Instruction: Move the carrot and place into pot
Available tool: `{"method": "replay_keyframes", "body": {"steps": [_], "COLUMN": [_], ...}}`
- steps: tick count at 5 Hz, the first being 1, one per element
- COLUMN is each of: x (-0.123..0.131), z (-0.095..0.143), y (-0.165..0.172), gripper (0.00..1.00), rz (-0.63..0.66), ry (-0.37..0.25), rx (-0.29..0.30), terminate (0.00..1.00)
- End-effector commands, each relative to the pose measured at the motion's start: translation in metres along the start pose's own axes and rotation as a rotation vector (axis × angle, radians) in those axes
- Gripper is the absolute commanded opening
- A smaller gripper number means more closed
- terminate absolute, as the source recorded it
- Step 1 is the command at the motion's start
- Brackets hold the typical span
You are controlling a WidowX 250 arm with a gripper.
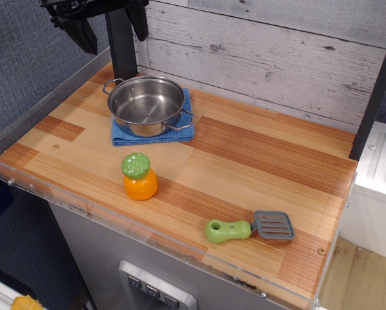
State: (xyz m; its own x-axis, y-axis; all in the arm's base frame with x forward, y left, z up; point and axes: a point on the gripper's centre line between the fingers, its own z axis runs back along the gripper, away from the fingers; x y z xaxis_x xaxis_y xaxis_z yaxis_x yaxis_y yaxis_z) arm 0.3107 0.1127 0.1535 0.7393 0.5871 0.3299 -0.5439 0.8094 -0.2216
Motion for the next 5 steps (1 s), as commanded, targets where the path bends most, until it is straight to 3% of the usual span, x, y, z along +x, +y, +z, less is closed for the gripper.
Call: {"method": "replay_keyframes", "body": {"steps": [1, 2, 5], "x": [0.0, -0.03, -0.088], "z": [0.0, -0.005, -0.012], "y": [0.0, -0.006, -0.022], "gripper": [1.0, 1.0, 1.0], "rz": [0.0, 0.026, -0.038], "ry": [0.0, 0.021, 0.052], "rx": [0.0, -0.029, 0.007], "terminate": [0.0, 0.0, 0.0]}}
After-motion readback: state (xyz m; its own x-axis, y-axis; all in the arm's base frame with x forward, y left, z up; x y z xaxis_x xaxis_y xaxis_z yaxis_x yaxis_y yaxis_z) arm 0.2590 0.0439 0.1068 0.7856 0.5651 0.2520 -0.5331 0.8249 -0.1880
